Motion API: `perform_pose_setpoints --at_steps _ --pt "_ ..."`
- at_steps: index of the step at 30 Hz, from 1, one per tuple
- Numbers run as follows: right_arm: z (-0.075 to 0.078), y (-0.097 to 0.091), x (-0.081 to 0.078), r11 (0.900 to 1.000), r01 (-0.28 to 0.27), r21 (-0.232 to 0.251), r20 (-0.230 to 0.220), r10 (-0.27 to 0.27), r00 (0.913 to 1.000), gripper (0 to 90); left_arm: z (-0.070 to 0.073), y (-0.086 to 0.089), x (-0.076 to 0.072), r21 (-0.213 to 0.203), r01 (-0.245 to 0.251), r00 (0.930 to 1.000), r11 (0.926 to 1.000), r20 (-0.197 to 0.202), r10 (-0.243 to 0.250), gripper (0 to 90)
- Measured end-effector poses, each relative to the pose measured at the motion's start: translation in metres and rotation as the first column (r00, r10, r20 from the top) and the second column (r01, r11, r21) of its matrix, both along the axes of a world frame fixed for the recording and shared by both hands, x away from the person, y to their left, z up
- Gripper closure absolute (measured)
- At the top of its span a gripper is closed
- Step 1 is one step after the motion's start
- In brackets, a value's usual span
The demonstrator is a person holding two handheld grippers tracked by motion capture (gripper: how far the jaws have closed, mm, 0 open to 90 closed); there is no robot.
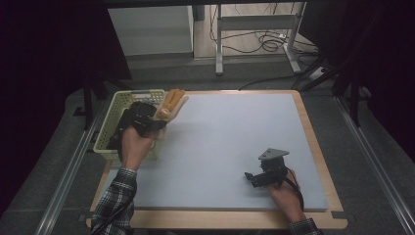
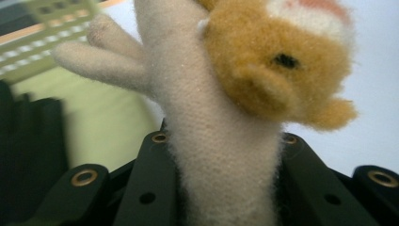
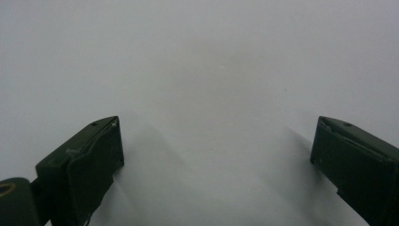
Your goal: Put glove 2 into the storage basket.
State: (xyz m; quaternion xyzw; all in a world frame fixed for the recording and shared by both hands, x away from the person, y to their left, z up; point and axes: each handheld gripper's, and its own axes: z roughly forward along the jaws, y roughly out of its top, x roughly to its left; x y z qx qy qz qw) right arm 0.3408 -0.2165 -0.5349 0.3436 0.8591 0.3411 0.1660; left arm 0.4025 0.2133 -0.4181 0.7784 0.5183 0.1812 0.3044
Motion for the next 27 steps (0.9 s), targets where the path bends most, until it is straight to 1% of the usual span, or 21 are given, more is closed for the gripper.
perform_pose_setpoints --at_steps 4,5,8,13,16,18,19,24,27 --pt "0.000 0.000 0.000 1.0000 0.000 0.002 0.001 0.000 1.0000 2.5 -0.001 0.027 0.002 -0.006 -0.063 0.9980 0.9980 -0.006 0.063 72.5" --pt "0.000 0.000 0.000 1.0000 0.000 0.002 0.001 0.000 1.0000 2.5 -0.001 0.032 0.002 -0.004 -0.071 0.9975 0.9975 -0.006 0.071 72.4" --pt "0.000 0.000 0.000 1.0000 0.000 0.002 0.001 0.000 1.0000 2.5 -0.005 0.050 0.003 -0.006 -0.111 0.9937 0.9938 -0.014 0.111 72.3" --pt "0.000 0.000 0.000 1.0000 0.001 0.002 0.001 -0.001 1.0000 2.5 -0.015 0.069 0.007 0.001 -0.154 0.9875 0.9881 -0.033 0.154 72.1" --pt "0.000 0.000 0.000 1.0000 0.001 0.002 0.001 -0.001 1.0000 2.5 -0.024 0.075 0.011 0.010 -0.171 0.9840 0.9852 -0.049 0.171 72.0" --pt "0.000 0.000 0.000 1.0000 0.001 0.002 0.001 -0.001 1.0000 2.5 -0.029 0.077 0.014 0.022 -0.174 0.9827 0.9845 -0.061 0.175 71.9" --pt "0.000 0.000 0.000 1.0000 0.001 0.002 0.001 -0.001 1.0000 2.5 -0.033 0.077 0.017 0.019 -0.177 0.9815 0.9840 -0.070 0.178 71.8" --pt "0.000 0.000 0.000 1.0000 0.001 0.003 0.001 -0.001 1.0000 2.5 -0.049 0.074 0.030 0.064 -0.178 0.9769 0.9820 -0.109 0.184 71.3" --pt "0.000 0.000 0.000 1.0000 0.001 0.003 0.001 -0.001 1.0000 2.5 -0.054 0.071 0.036 0.085 -0.176 0.9746 0.9808 -0.126 0.185 71.0"
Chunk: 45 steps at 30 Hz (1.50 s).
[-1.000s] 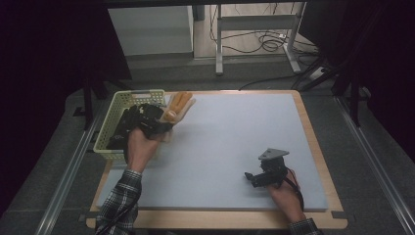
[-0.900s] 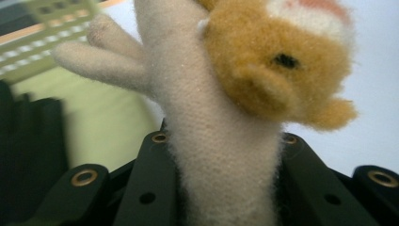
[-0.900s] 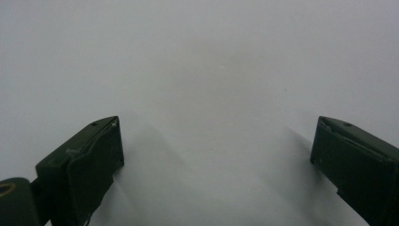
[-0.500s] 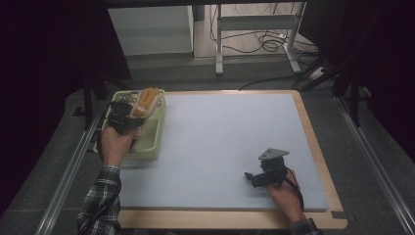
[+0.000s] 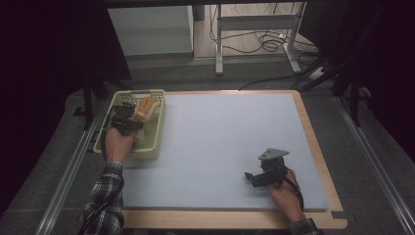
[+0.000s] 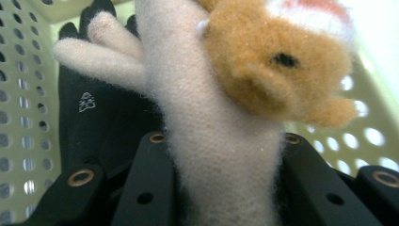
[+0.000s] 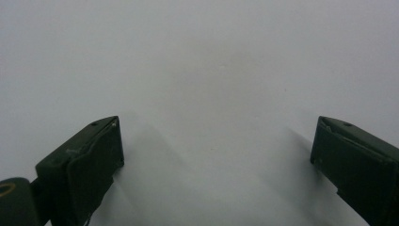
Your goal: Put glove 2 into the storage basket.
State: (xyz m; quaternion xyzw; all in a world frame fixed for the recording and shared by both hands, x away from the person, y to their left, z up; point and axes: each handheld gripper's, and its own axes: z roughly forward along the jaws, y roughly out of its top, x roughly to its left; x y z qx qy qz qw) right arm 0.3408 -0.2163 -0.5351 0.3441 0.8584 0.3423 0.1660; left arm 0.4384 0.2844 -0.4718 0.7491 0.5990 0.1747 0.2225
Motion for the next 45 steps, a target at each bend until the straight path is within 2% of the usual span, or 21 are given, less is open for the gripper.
perform_pose_setpoints --at_steps 5,6,8,13,18,20,21,22,25,27,30,33,36,39,45 --pt "0.000 0.000 0.000 1.0000 0.000 0.000 0.000 0.000 1.0000 2.5 -0.011 -0.008 0.017 0.045 -0.001 0.9979 0.9990 -0.065 0.004 70.4" --pt "0.000 0.000 0.000 1.0000 0.000 0.000 0.000 0.000 1.0000 2.5 -0.011 -0.010 0.019 0.071 0.000 0.9974 0.9975 -0.072 0.005 70.3" --pt "0.000 0.000 0.000 1.0000 0.000 0.000 0.000 0.000 1.0000 2.5 -0.012 -0.011 0.024 0.054 -0.005 0.9966 0.9986 -0.081 0.009 69.8" --pt "0.000 0.000 0.000 1.0000 0.000 0.000 0.000 0.000 1.0000 2.5 -0.016 -0.022 0.035 0.074 0.006 0.9925 0.9972 -0.123 0.003 68.8" --pt "0.000 0.000 0.000 1.0000 0.000 0.001 0.000 0.000 1.0000 2.5 -0.022 -0.033 0.045 0.065 0.021 0.9878 0.9976 -0.155 -0.011 65.5" --pt "0.000 0.000 0.000 1.0000 0.000 0.001 0.000 0.000 1.0000 2.5 -0.027 -0.034 0.050 0.050 0.023 0.9836 0.9985 -0.180 -0.013 60.5" --pt "0.000 0.000 0.000 1.0000 0.000 0.001 0.000 0.000 1.0000 2.5 -0.030 -0.033 0.052 0.035 0.018 0.9819 0.9992 -0.189 -0.011 53.8" --pt "0.000 0.000 0.000 1.0000 -0.001 0.000 0.001 0.001 1.0000 2.6 -0.031 -0.031 0.052 0.027 0.008 0.9810 0.9996 -0.194 -0.003 51.3" --pt "0.000 0.000 0.000 1.0000 0.000 0.001 0.000 0.000 1.0000 2.5 -0.034 -0.023 0.053 0.002 -0.033 0.9790 0.9995 -0.201 0.033 35.5" --pt "0.000 0.000 0.000 1.0000 -0.001 0.001 0.000 0.001 1.0000 2.5 -0.034 -0.017 0.050 -0.048 -0.027 0.9814 0.9985 -0.191 0.018 28.4" --pt "0.000 0.000 0.000 1.0000 0.000 0.001 0.000 0.000 1.0000 2.5 -0.030 -0.015 0.047 -0.089 -0.016 0.9880 0.9959 -0.155 0.002 19.0" --pt "0.000 0.000 0.000 1.0000 0.000 0.001 0.000 0.000 1.0000 2.5 -0.025 -0.016 0.045 -0.067 0.003 0.9906 0.9978 -0.136 -0.012 15.0" --pt "0.000 0.000 0.000 1.0000 0.000 0.000 0.000 0.000 1.0000 2.5 -0.019 -0.013 0.043 -0.070 0.000 0.9925 0.9976 -0.122 -0.008 11.2" --pt "0.000 0.000 0.000 1.0000 0.000 0.000 0.000 0.000 1.0000 2.5 -0.014 -0.010 0.040 -0.077 -0.001 0.9957 0.9970 -0.092 -0.006 11.4" --pt "0.000 0.000 0.000 1.0000 0.000 0.000 0.000 0.000 1.0000 2.5 -0.005 -0.007 0.034 -0.063 0.012 0.9994 0.9979 -0.032 -0.014 11.5"
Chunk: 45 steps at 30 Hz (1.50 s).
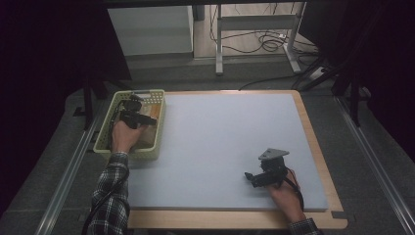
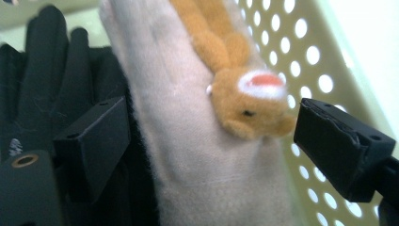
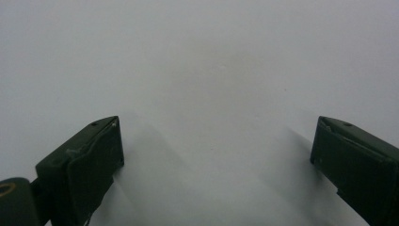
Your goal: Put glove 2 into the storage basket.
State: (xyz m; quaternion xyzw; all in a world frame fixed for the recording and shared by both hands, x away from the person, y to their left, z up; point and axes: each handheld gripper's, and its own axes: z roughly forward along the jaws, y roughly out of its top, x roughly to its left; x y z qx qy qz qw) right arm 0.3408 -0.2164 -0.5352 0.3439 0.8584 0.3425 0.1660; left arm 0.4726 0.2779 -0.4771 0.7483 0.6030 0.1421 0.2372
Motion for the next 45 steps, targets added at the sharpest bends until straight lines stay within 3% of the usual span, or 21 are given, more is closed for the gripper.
perform_pose_setpoints --at_steps 7,12,18,35,45 --pt "0.000 0.000 0.000 1.0000 0.000 0.000 0.000 0.000 1.0000 2.5 0.005 0.005 -0.005 0.021 -0.001 0.9990 0.9998 0.046 0.000 11.3" --pt "0.000 0.000 0.000 1.0000 0.000 0.000 0.000 0.000 1.0000 2.5 0.010 0.010 -0.009 0.006 -0.018 0.9957 0.9998 0.091 0.017 12.7" --pt "0.000 0.000 0.000 1.0000 0.000 0.000 0.000 0.000 1.0000 2.5 0.013 0.011 -0.016 0.007 0.000 0.9930 1.0000 0.118 -0.001 15.6" --pt "0.000 0.000 0.000 1.0000 0.000 0.000 0.000 0.000 1.0000 2.5 0.008 0.010 -0.031 0.000 0.051 0.9887 0.9987 0.141 -0.051 12.8" --pt "0.000 0.000 0.000 1.0000 0.000 -0.003 0.000 0.000 1.0000 2.5 0.013 0.004 -0.044 -0.048 0.112 0.9787 0.9926 0.178 -0.101 8.0"
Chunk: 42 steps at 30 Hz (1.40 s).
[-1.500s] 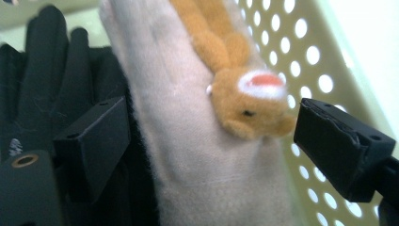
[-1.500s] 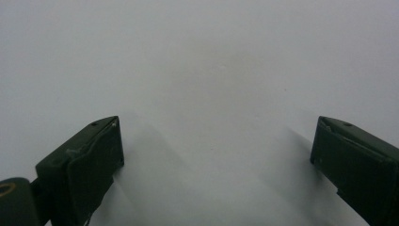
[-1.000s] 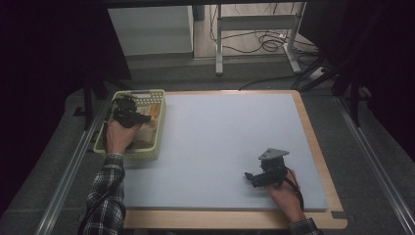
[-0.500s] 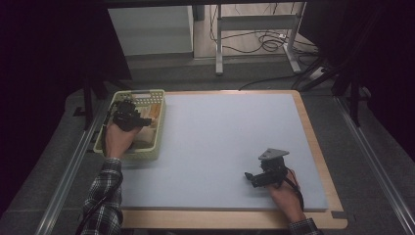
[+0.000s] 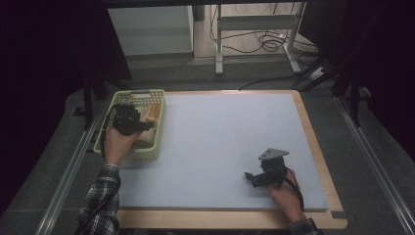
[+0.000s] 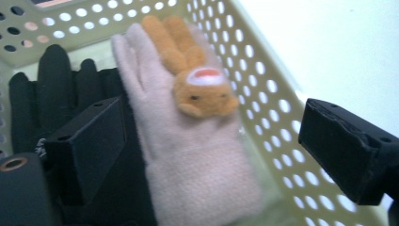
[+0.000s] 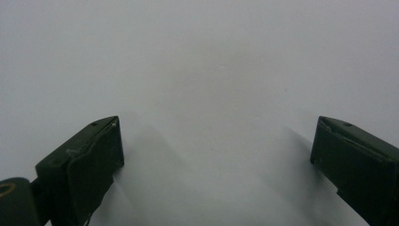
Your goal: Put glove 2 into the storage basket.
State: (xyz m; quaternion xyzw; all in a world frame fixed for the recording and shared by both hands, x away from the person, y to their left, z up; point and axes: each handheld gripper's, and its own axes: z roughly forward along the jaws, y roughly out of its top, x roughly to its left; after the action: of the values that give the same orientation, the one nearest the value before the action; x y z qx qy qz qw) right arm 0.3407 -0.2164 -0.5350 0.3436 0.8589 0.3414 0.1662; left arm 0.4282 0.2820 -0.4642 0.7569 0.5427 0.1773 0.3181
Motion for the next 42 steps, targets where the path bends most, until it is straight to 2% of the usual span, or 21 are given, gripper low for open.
perform_pose_setpoints --at_steps 6,13,20,27,32,42 --pt "0.000 0.000 0.000 1.0000 0.000 0.000 0.000 0.000 1.0000 2.5 0.005 -0.005 -0.009 -0.034 0.028 0.9995 0.9991 0.019 -0.027 5.6" --pt "0.000 0.000 0.000 1.0000 0.001 0.000 -0.001 -0.001 1.0000 2.5 0.011 -0.016 -0.022 -0.053 0.088 0.9952 0.9947 0.049 -0.085 3.8" --pt "0.000 0.000 0.000 1.0000 0.001 0.000 -0.001 -0.001 1.0000 2.5 0.015 -0.032 -0.038 -0.066 0.160 0.9848 0.9850 0.080 -0.154 2.0" --pt "0.000 0.000 0.000 1.0000 0.002 0.000 -0.001 -0.002 1.0000 2.5 0.017 -0.052 -0.052 -0.051 0.220 0.9712 0.9742 0.105 -0.214 1.2" --pt "0.000 0.000 0.000 1.0000 0.002 0.000 -0.001 -0.002 1.0000 2.5 0.018 -0.068 -0.064 -0.033 0.267 0.9578 0.9630 0.118 -0.262 1.2" --pt "0.000 0.000 0.000 1.0000 0.000 -0.003 -0.001 0.000 1.0000 2.5 0.007 -0.102 -0.092 -0.013 0.373 0.9170 0.9278 0.158 -0.366 1.0"
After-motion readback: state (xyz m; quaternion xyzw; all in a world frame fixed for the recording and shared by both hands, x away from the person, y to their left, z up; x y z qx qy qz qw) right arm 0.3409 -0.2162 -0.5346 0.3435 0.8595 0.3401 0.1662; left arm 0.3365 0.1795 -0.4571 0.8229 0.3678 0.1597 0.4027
